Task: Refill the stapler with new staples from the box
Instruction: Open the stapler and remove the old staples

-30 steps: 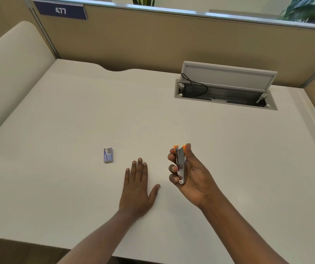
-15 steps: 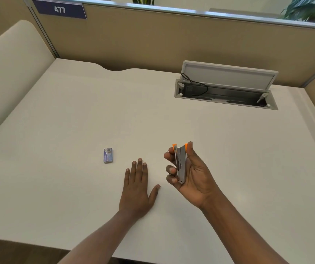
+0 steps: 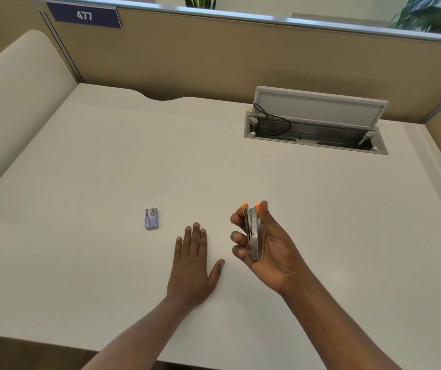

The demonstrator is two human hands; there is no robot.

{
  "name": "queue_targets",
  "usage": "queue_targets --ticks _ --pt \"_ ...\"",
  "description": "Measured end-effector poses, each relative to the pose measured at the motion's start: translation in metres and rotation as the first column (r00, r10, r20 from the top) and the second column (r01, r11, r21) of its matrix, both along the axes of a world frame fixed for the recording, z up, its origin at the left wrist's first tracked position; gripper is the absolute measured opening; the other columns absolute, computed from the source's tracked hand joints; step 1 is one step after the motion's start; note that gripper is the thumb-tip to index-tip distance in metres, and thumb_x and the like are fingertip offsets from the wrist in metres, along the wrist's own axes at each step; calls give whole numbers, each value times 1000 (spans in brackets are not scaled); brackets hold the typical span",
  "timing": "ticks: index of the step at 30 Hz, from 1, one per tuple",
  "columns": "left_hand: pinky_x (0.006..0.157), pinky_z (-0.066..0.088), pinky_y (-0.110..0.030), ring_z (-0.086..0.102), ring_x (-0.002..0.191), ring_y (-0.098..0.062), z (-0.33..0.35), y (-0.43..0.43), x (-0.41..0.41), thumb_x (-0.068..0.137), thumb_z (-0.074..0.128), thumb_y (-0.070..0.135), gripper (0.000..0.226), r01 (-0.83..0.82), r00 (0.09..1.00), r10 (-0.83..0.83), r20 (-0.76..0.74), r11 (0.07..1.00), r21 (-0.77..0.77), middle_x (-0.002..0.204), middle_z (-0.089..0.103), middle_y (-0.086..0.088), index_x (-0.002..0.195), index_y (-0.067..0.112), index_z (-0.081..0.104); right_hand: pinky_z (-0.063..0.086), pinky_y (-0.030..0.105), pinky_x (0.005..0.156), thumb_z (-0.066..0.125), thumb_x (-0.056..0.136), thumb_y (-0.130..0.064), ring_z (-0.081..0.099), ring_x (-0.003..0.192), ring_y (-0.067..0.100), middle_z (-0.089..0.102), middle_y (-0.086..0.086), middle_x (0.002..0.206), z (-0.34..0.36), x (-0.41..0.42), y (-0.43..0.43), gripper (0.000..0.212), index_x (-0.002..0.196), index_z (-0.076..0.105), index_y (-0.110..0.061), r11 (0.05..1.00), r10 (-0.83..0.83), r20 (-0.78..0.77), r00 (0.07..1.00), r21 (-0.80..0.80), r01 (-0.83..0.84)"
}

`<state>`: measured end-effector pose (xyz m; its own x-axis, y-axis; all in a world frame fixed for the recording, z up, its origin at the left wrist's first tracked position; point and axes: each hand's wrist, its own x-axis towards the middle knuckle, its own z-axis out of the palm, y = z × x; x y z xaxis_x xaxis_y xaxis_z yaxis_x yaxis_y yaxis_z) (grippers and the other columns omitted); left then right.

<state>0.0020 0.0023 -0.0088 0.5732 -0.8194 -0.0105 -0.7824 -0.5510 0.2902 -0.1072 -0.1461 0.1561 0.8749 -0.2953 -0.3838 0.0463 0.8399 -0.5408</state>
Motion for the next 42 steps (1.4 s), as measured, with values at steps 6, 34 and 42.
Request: queue_targets --ticks 6,34,42 --pt "127 1 -46 -5 159 -28 1 0 1 101 31 60 85 -2 1000 2 -18 1000 -9 172 -2 -11 163 7 7 46 29 62 76 83 -53 59 69 16 71 6 102 4 -3 5 49 124 67 -26 975 -29 -21 999 -222 24" --pt "67 61 -32 71 77 -16 168 -57 -31 95 72 22 5 -498 602 -121 -789 715 -490 86 74 2 94 18 69 52 32 62 42 110 -31 68 68 12 76 -4 89 -9 -7 22 29 102 69 -26 638 -436 -215 874 -759 131" --pt "70 50 -29 58 80 -11 172 -70 -41 90 70 11 15 -313 864 -22 -504 759 -570 82 59 4 83 15 58 44 32 68 43 108 -35 55 76 18 62 -2 75 -15 4 27 34 99 72 -19 817 -387 -373 843 -562 127"
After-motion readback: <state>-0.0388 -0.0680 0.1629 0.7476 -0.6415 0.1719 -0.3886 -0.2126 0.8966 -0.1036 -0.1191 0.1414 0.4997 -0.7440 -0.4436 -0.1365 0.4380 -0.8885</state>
